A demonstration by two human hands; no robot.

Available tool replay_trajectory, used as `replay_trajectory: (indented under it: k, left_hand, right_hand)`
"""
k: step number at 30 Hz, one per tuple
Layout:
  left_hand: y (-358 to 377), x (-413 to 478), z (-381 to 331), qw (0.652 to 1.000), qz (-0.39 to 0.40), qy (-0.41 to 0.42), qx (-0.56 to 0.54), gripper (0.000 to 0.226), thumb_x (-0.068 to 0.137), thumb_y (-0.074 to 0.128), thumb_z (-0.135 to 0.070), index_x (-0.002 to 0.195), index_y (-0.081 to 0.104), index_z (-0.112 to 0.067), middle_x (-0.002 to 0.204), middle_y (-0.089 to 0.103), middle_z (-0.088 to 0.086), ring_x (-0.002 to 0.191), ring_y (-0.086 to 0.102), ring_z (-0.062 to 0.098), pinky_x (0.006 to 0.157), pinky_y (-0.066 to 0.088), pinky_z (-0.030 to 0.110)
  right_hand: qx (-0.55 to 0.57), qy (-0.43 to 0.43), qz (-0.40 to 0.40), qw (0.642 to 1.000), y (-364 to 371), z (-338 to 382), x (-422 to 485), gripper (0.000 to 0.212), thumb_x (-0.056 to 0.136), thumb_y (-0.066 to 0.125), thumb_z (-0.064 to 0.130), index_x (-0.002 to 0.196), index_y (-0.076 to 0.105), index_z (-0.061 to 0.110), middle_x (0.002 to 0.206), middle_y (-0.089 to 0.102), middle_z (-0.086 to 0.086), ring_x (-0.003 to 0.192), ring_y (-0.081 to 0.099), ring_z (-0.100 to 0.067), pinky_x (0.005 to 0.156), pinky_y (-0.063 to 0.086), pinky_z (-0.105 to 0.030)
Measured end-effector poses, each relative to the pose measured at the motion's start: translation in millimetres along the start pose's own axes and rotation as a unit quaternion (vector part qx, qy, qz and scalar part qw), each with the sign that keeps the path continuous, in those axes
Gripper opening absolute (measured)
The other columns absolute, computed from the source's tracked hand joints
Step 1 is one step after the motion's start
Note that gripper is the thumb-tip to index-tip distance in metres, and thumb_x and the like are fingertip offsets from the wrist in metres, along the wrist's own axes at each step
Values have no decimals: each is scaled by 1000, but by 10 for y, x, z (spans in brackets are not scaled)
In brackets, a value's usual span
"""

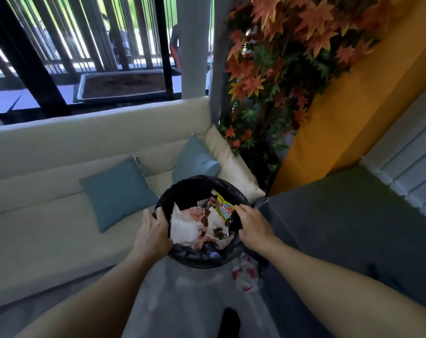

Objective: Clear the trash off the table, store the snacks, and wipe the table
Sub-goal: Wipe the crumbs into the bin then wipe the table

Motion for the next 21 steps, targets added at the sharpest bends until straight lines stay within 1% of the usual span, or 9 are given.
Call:
replay_trajectory:
  k: [1,3,5,9,12,15,18,21]
  left_hand:
    - [37,43,0,1000,5,-6,1,62,77,67,-13,127,31,-4,115,31,14,108,46,38,90,47,37]
    - [143,167,20,1000,16,-26,0,63,78,67,-14,128,31,-3,116,30,13,109,44,37,95,46,37]
    - [260,279,39,999,27,-46,4,64,78,67,-13,129,29,-3,115,30,13,108,44,36,94,46,37]
    - [522,466,69,996,45,-71,3,69,81,67,-9,135,24,-1,117,30,16,107,47,41,87,47,38]
    - [767,571,123,993,72,-91,0,80,83,64,-10,145,16,2,122,30,19,113,42,43,94,44,41]
    - [1053,650,225,989,101,-108,-5,82,84,60,-9,148,12,1,124,28,20,116,40,43,96,44,43]
    - [1340,763,342,984,128,-121,-4,84,86,58,-9,152,7,1,132,26,24,122,40,45,98,43,44]
    - [1682,868,460,981,148,-126,-4,82,87,57,-9,152,9,0,132,27,24,117,43,44,93,45,44]
  right_hand:
    - [0,-2,4,1000,40,-26,75,71,91,59,10,155,27,17,157,31,0,139,33,-26,112,37,-38]
    - [-1,-10,15,1000,162,-88,273,74,91,61,12,155,26,18,157,32,1,138,34,-26,112,38,-39]
    - [-4,-20,27,999,284,-150,442,74,90,62,13,155,26,17,156,32,1,137,35,-27,111,39,-39]
    - [-15,-30,56,998,541,-292,706,75,91,61,15,155,23,18,156,29,0,134,37,-28,107,40,-38]
    - [-19,-34,75,996,779,-413,840,76,91,62,17,155,22,17,158,26,0,136,34,-27,110,36,-36]
    - [-16,-29,94,995,1049,-491,935,77,91,62,16,156,20,17,159,24,0,137,33,-26,109,36,-35]
    - [-19,-14,110,994,1369,-585,1015,76,90,59,14,155,21,17,159,24,0,133,37,-26,108,39,-35]
    - [-29,15,140,990,1760,-710,1048,79,88,61,15,155,20,19,159,22,3,132,38,-26,105,43,-40]
Point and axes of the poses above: each hand's wrist, its own x-axis towards the middle knuckle, its own y-axis out of the palm, z = x × y, the point moved 5 cm from there along x, towards the middle knuckle
